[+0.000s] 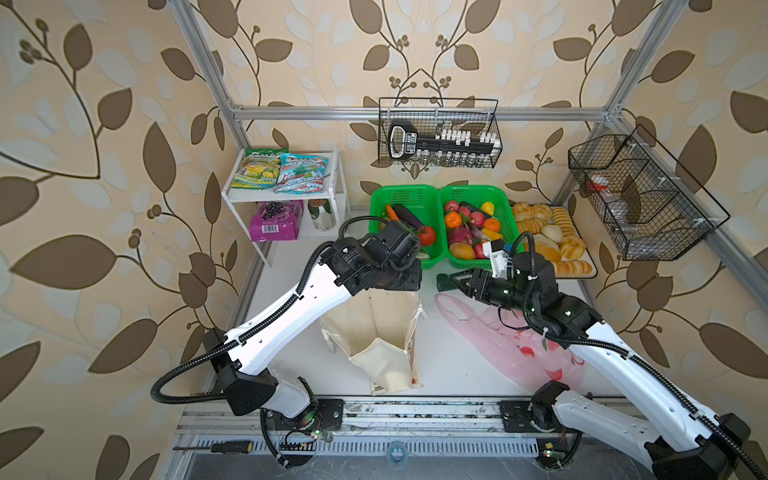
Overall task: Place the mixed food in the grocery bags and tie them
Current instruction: 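Lift the tote to mid-table with the left gripper while the right approaches, then grasp the tote bag's other edge with the right gripper, holding it open with both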
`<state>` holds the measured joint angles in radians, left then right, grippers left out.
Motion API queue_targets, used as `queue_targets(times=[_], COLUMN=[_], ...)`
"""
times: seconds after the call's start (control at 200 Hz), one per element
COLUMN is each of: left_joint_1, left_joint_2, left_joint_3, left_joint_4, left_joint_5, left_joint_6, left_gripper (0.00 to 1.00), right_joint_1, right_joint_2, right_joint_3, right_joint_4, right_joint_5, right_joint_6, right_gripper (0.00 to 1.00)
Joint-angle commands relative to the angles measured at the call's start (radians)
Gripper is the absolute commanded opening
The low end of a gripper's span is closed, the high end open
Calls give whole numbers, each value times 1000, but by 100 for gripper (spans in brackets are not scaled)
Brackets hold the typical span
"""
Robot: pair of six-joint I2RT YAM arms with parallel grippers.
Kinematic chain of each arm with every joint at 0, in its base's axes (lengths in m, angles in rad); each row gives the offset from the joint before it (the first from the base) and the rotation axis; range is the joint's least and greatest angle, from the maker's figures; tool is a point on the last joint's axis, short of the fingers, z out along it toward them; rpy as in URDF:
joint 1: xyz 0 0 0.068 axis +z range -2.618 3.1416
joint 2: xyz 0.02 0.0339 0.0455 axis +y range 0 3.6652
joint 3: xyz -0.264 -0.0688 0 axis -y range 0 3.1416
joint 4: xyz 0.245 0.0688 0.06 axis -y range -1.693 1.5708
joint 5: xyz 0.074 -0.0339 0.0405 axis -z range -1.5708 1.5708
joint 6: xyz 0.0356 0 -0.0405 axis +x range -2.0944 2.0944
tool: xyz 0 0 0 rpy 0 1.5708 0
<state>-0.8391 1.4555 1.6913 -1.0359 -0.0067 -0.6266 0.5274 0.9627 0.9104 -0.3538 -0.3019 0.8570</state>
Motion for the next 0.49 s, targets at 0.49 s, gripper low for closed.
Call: queue_targets(times=[0.49], left_joint_1=[10], left_joint_2=[-490], left_joint_3=[-126], left_joint_4=[-156], left_joint_5=[-736], left_joint_6=[-44], left_gripper=[89], right_joint_1=[252], right_joint_2=[363], right_joint_3=[490], right_joint_4=[-268], right_joint_5=[159], right_joint_6=[-194], right_gripper=[62])
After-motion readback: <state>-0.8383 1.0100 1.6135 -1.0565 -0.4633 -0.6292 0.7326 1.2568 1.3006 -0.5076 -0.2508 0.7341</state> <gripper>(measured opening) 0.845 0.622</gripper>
